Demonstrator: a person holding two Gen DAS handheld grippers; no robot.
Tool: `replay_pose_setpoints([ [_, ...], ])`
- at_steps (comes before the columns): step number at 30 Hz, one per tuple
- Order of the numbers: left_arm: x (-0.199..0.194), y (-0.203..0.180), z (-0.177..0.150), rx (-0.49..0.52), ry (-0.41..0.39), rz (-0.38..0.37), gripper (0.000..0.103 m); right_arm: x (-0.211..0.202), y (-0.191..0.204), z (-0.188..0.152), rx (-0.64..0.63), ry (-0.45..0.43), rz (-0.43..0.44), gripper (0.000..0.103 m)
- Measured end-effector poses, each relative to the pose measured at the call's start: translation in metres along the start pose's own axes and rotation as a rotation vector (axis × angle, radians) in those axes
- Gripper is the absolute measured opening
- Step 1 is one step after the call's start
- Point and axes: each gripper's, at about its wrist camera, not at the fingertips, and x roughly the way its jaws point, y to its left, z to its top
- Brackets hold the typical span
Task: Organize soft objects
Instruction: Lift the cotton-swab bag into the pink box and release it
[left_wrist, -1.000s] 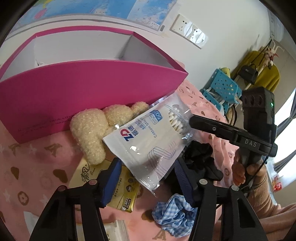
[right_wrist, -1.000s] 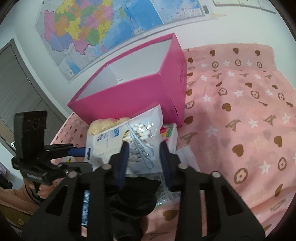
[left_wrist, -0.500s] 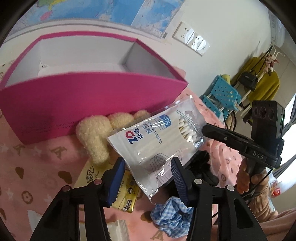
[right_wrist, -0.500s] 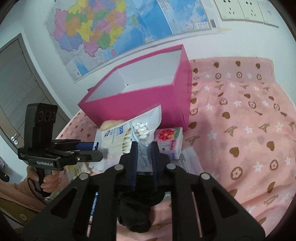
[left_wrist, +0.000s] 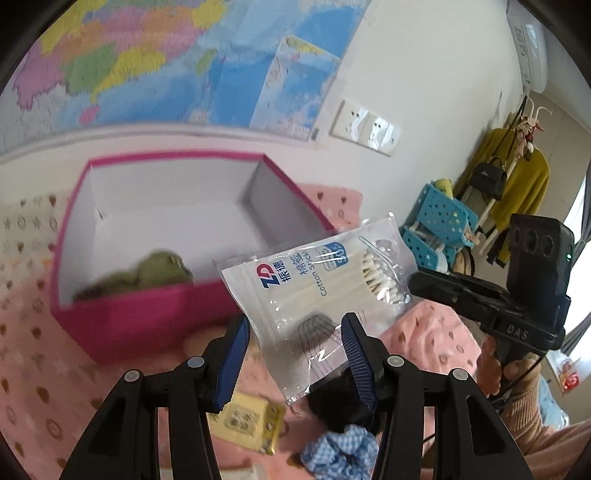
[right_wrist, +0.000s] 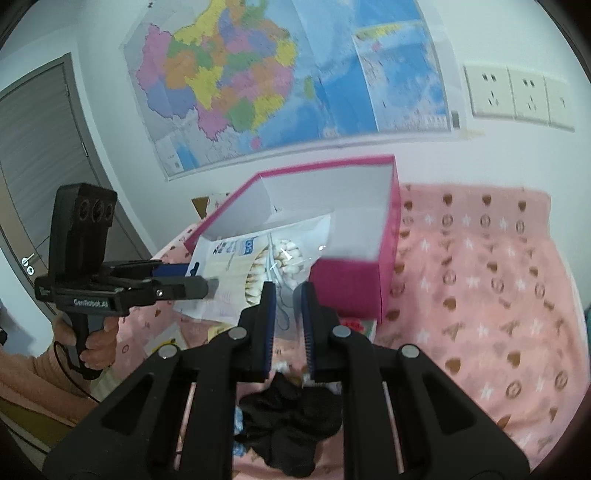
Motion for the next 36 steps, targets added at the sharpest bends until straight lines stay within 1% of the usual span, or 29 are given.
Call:
replay_pose_setpoints([
  [8, 0.012, 0.007, 0.037, 0.012, -0.025, 0.058, 0.051, 0.019, -0.008, 0.030, -0.018, -0.013, -0.025, 0.017],
  [11, 0.020, 0.012, 0.046, 0.015, -0.025, 0.078, 0.051, 0.030, -0.014, 0.038, -0.016, -0.001, -0.041, 0.017],
  [15, 0.034, 0.019, 0.055, 0.003, -0.017, 0.113, 0.051, 0.050, -0.027, 0.043, 0.011, 0.043, -0.054, 0.017],
  [20, 0.053, 0.026, 0.058, -0.004, 0.010, 0.155, 0.051, 0.067, -0.036, 0.049, 0.023, 0.074, -0.085, 0.017],
  [27, 0.075, 0.036, 0.061, -0.026, 0.060, 0.167, 0.051, 0.088, -0.041, 0.052, 0.016, 0.136, -0.160, 0.018],
  [29, 0.081, 0.040, 0.061, -0.035, 0.075, 0.171, 0.051, 0.091, -0.042, 0.051, 0.016, 0.149, -0.177, 0.019],
  [31, 0.085, 0.042, 0.061, -0.038, 0.085, 0.179, 0.051, 0.093, -0.044, 0.051, 0.022, 0.148, -0.199, 0.023],
  [33, 0.088, 0.043, 0.062, -0.041, 0.092, 0.188, 0.054, 0.092, -0.045, 0.051, 0.029, 0.144, -0.209, 0.024],
  [35, 0.089, 0.046, 0.061, -0.049, 0.096, 0.200, 0.060, 0.090, -0.044, 0.050, 0.023, 0.140, -0.216, 0.024],
  [36, 0.090, 0.047, 0.060, -0.051, 0.098, 0.209, 0.062, 0.088, -0.042, 0.049, 0.014, 0.134, -0.225, 0.025],
])
